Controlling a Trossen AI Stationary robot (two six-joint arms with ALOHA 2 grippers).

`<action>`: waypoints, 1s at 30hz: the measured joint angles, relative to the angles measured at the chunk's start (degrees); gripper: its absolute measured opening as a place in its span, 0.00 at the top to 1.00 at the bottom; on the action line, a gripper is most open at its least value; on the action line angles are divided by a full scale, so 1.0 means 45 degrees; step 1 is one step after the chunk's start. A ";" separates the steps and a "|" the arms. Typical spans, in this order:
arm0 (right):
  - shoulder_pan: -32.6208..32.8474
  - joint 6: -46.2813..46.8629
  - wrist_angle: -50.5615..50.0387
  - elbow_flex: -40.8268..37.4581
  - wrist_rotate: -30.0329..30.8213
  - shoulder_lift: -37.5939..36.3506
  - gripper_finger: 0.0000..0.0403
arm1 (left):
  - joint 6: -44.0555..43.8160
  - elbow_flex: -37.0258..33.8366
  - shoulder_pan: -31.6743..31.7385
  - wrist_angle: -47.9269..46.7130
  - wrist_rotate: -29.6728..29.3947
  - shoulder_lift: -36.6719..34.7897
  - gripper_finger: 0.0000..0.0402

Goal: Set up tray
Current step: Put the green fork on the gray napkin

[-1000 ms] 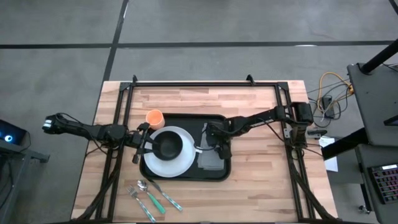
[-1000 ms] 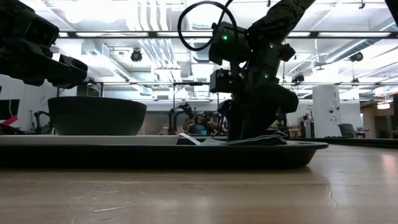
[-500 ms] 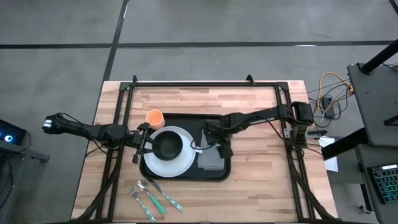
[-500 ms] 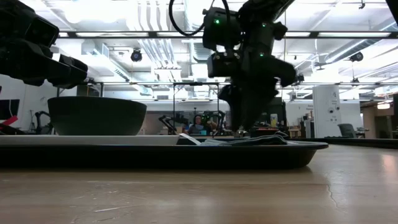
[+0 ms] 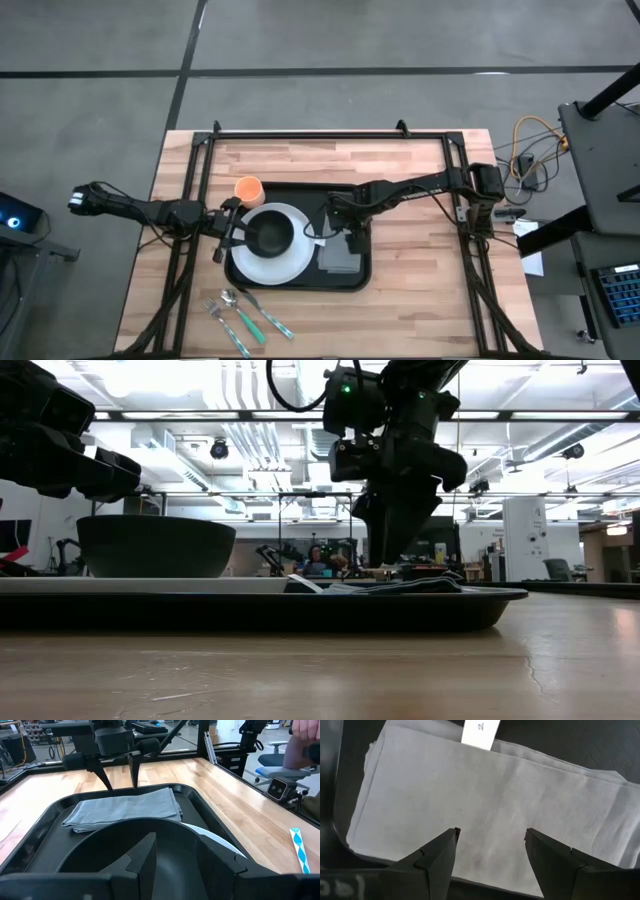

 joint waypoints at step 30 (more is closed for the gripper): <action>0.2109 0.0024 0.5795 -0.3453 0.0016 -0.1864 0.44 | 0.0015 0.0000 -0.0002 0.0000 0.0000 0.0010 0.70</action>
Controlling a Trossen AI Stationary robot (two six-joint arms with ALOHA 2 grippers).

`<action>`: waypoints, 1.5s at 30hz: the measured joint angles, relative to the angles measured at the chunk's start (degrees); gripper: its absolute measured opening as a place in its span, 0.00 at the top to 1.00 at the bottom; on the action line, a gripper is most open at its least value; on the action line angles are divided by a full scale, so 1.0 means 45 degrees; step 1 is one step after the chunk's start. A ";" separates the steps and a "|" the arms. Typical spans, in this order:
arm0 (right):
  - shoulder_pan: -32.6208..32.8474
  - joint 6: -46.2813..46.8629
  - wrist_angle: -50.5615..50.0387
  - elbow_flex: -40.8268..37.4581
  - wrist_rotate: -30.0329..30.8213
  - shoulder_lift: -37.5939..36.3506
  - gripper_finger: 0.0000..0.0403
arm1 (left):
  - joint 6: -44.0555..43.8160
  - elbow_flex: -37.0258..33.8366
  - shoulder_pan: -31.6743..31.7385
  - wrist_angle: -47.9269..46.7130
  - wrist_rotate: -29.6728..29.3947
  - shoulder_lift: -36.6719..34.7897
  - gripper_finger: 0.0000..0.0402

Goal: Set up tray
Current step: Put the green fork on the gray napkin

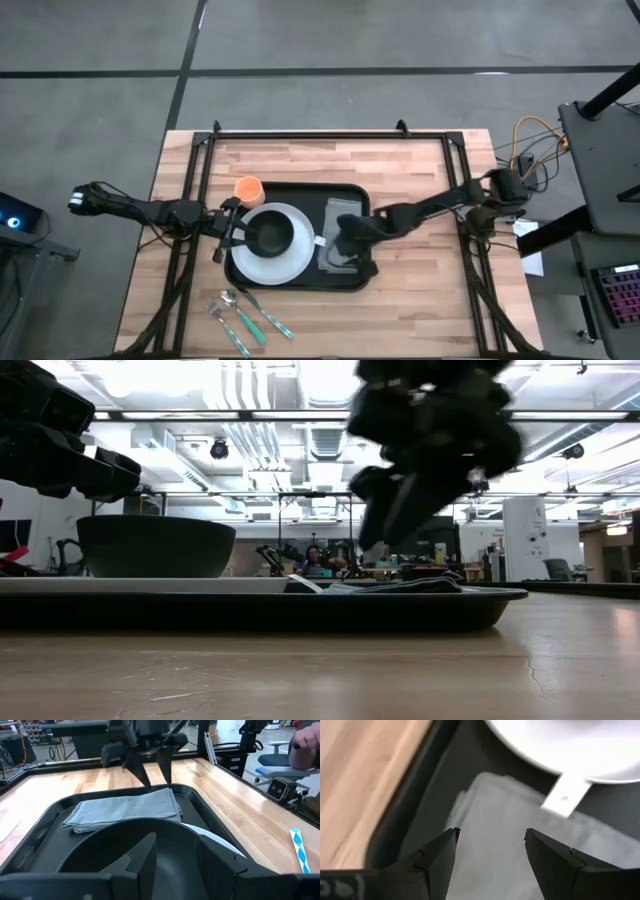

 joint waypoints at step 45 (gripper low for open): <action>-0.0200 -0.1874 0.9241 -1.2868 0.2767 -1.7258 0.44 | 0.0017 0.0000 -0.0006 0.2890 0.0053 0.0131 0.70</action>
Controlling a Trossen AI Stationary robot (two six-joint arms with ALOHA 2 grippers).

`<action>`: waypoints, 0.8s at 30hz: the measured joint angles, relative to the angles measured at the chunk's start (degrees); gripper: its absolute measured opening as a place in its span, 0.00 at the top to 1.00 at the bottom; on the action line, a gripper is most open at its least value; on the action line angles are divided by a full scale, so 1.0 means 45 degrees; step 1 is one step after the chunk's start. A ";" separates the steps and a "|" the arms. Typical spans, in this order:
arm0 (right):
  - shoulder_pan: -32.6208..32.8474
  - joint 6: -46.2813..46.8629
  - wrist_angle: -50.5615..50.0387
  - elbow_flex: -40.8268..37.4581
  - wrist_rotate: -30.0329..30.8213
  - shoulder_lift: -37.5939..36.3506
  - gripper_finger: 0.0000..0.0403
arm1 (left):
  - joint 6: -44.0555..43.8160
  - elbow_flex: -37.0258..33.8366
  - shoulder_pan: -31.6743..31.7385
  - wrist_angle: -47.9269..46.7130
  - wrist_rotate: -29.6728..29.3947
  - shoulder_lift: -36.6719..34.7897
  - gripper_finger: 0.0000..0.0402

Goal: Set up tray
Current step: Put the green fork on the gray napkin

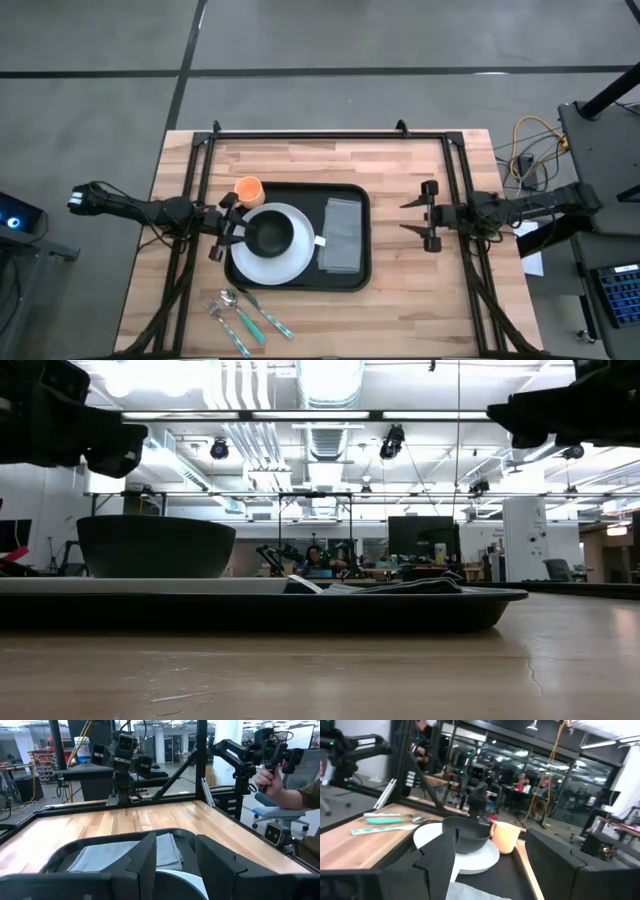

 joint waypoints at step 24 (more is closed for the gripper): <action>0.0000 -0.0109 -0.4367 -0.0212 -0.1005 -0.2968 0.44 | -0.0182 0.1582 -0.1181 0.3041 0.1598 0.4997 0.70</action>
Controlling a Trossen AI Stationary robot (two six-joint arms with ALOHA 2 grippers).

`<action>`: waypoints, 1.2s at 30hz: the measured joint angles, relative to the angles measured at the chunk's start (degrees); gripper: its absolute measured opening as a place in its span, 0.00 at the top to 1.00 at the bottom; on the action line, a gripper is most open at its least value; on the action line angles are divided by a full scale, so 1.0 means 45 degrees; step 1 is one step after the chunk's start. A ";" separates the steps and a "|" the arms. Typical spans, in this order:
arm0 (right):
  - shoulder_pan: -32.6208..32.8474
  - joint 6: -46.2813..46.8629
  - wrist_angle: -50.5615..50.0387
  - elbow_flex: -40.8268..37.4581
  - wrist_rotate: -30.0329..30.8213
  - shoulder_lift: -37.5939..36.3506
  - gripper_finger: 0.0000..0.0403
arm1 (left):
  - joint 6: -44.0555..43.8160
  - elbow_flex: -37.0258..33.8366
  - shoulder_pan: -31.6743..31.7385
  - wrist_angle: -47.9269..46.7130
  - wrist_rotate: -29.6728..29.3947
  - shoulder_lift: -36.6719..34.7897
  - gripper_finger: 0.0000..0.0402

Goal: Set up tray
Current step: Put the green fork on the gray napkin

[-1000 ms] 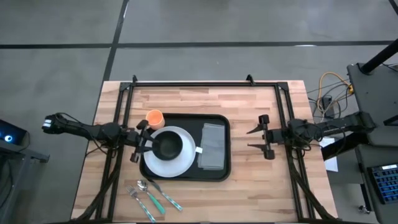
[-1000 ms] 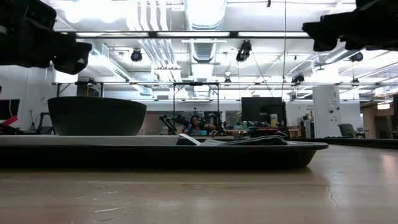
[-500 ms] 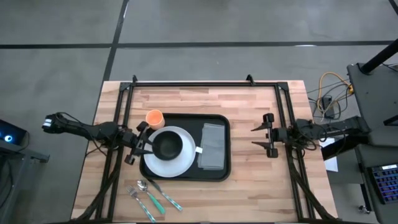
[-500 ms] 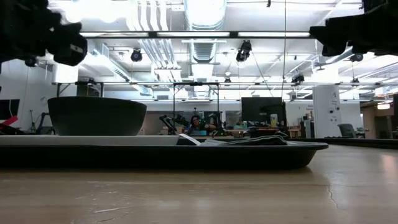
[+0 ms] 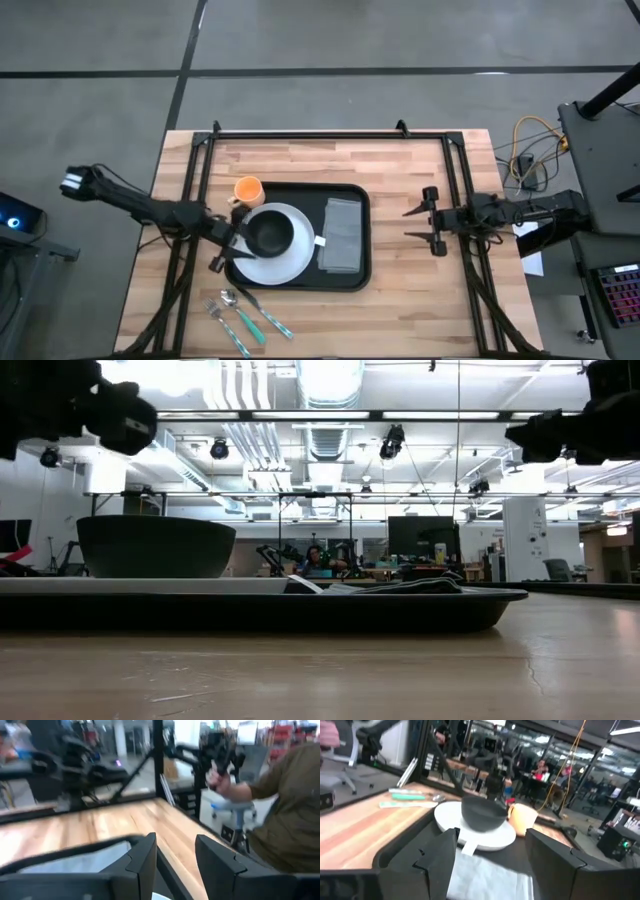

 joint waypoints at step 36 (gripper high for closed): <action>-0.0005 -0.0648 -0.1353 -0.0180 -0.0291 0.0355 0.44 | 0.0703 1.0351 -0.3981 -1.0660 -0.2337 0.7738 0.75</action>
